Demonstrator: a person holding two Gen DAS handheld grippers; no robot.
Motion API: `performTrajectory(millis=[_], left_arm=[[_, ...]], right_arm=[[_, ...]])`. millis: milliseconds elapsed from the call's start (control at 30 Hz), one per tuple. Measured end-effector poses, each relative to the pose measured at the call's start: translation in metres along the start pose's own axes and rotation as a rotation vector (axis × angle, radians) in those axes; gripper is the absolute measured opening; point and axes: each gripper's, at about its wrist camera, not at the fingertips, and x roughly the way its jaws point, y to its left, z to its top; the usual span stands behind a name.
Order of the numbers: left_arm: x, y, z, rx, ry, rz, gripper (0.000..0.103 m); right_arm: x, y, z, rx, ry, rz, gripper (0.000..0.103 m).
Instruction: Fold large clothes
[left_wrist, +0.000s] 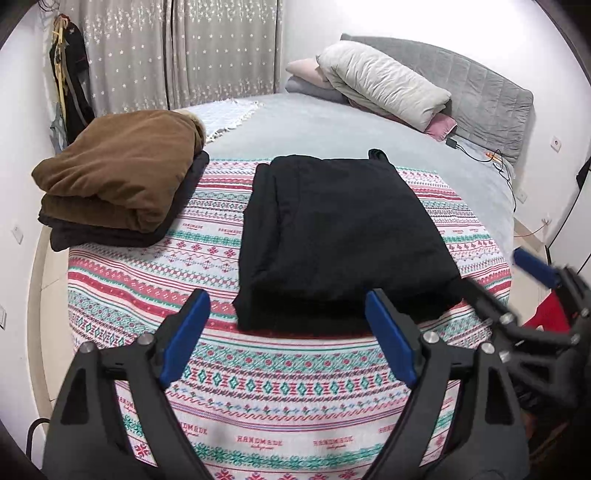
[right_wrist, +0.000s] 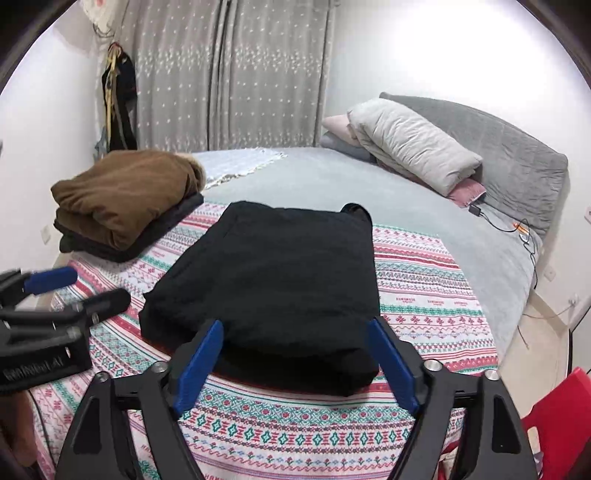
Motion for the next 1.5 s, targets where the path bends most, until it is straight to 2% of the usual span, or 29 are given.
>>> performTrajectory(millis=[33,133,367,600,967,1100,1133,1233,1300,1367,1433,1500], left_arm=[[0.002,0.002,-0.002,-0.004,0.002,0.015,0.087],[0.003,0.004,-0.004,-0.009,0.022,-0.01,0.087],[-0.013,0.009,-0.004,-0.041,-0.029,0.001,0.089],[-0.017,0.008,-0.006,-0.036,-0.039,-0.004,0.09],[0.003,0.0,-0.005,0.004,-0.003,-0.014,0.091],[0.036,0.008,0.016,-0.004,0.02,0.0,0.091],[0.049,0.012,0.023,-0.011,0.039,-0.013,0.092],[0.097,0.027,0.037,-0.082,0.161,-0.114,0.092],[0.125,0.035,0.036,-0.131,0.248,-0.134,0.092],[0.15,0.044,0.031,-0.196,0.321,-0.163,0.092],[0.172,0.052,0.025,-0.272,0.384,-0.252,0.097],[0.194,0.054,0.016,-0.359,0.456,-0.358,0.101]], right_arm=[[-0.002,-0.001,0.0,0.004,-0.008,-0.004,0.089],[-0.01,-0.003,-0.003,0.012,-0.02,-0.013,0.092],[-0.018,-0.017,-0.008,0.075,-0.012,0.002,0.093],[-0.019,-0.03,-0.011,0.141,0.005,0.021,0.093],[-0.005,-0.02,-0.013,0.11,0.035,0.018,0.093],[0.023,-0.03,-0.006,0.147,0.086,0.06,0.093],[0.032,-0.035,-0.002,0.163,0.106,0.078,0.093],[0.062,-0.056,0.009,0.227,0.161,0.117,0.093],[0.088,-0.075,0.011,0.302,0.22,0.152,0.094],[0.121,-0.094,0.004,0.424,0.311,0.222,0.094],[0.149,-0.107,-0.002,0.499,0.392,0.278,0.094],[0.176,-0.116,-0.002,0.489,0.428,0.264,0.097]])
